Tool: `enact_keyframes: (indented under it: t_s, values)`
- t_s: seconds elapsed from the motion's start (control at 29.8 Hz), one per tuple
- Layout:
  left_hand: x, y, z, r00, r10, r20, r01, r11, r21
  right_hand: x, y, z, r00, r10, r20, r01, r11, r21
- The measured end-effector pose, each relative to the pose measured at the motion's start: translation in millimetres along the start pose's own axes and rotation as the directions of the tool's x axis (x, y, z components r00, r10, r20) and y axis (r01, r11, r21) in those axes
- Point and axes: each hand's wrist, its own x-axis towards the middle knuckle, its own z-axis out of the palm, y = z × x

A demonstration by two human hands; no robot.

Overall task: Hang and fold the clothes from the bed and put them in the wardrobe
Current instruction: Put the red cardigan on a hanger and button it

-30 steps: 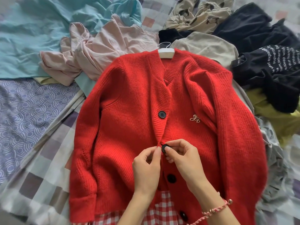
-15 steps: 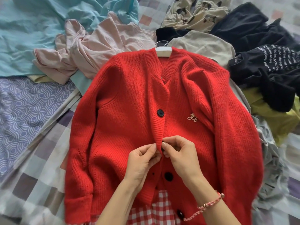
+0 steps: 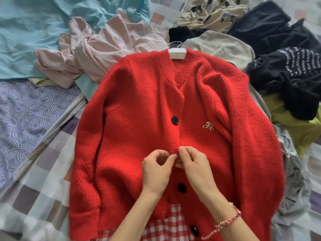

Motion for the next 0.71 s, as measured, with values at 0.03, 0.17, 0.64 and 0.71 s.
enact_keyframes:
  t_s: [0.03, 0.17, 0.64, 0.71]
  values:
    - [-1, 0, 2, 0.992, 0.114, -0.052, -0.108, 0.988, 0.107, -2, -1, 4, 1.000, -0.010, -0.029, 0.009, 0.999, -0.037]
    - [-8, -4, 6, 0.923, 0.381, -0.059, -0.353, 0.897, 0.267, -4, -3, 18, 0.950, 0.035, -0.309, -0.042, 0.999, -0.015]
    - [6, 11, -7, 0.983, 0.178, -0.042, -0.170, 0.972, 0.162, 5, 11, 22, 0.938, 0.089, -0.335, -0.061, 0.994, 0.093]
    - [8, 12, -7, 0.996, 0.067, -0.056, -0.060, 0.991, 0.122, 3, 8, 24, 0.931, -0.055, -0.360, 0.030, 0.997, -0.075]
